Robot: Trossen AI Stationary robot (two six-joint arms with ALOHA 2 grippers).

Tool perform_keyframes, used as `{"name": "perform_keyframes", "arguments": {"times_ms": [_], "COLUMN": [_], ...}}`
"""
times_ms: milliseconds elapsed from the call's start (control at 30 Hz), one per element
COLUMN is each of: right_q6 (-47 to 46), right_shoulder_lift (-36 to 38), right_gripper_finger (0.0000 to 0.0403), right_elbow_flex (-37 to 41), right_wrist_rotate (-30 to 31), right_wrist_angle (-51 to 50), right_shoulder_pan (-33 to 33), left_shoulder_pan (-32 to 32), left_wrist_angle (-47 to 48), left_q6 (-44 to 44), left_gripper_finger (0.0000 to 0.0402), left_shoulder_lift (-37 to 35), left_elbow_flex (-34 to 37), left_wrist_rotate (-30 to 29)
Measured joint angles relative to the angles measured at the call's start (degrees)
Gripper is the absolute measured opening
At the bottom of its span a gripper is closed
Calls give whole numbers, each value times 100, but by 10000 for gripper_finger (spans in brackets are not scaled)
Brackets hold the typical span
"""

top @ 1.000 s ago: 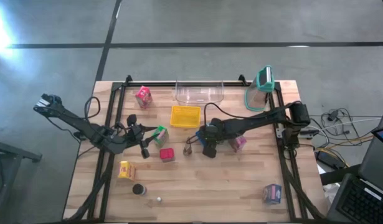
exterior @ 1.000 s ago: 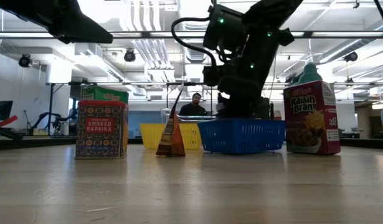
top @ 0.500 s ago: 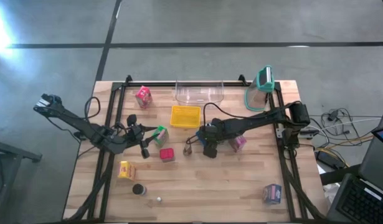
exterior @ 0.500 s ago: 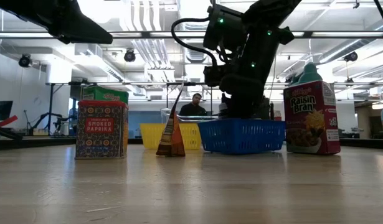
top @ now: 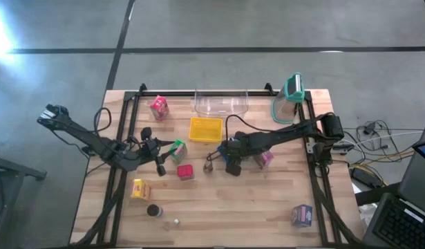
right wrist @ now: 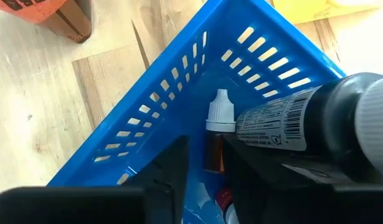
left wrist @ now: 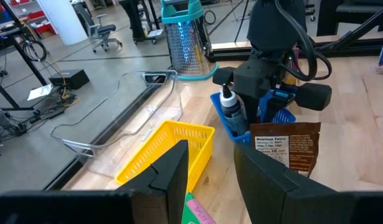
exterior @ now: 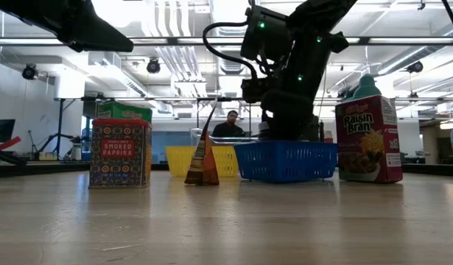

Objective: Pick & Place Kitchen Items
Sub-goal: Put the orange food coloring bottle into the blue bin

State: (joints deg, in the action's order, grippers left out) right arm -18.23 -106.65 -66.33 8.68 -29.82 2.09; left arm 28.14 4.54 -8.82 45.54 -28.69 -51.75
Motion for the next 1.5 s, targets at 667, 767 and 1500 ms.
{"name": "perform_keyframes", "arguments": {"times_ms": [667, 767, 1500], "right_q6": [12, -14, -438], "right_shoulder_lift": [131, 244, 2076], "right_gripper_finger": [27, 42, 129], "right_elbow_flex": [-105, -105, 843], "right_wrist_rotate": [9, 23, 1512], "right_wrist_angle": [-66, -112, 480], "right_shoulder_pan": [108, 156, 790], "left_shoulder_pan": [1, 2, 1], "left_wrist_angle": [4, 6, 44], "left_q6": [0, 0, 2], "left_gripper_finger": [136, 136, 136], "left_shoulder_lift": [0, 0, -2], "left_elbow_flex": [0, 0, 0], "left_wrist_rotate": [0, 0, 0]}}
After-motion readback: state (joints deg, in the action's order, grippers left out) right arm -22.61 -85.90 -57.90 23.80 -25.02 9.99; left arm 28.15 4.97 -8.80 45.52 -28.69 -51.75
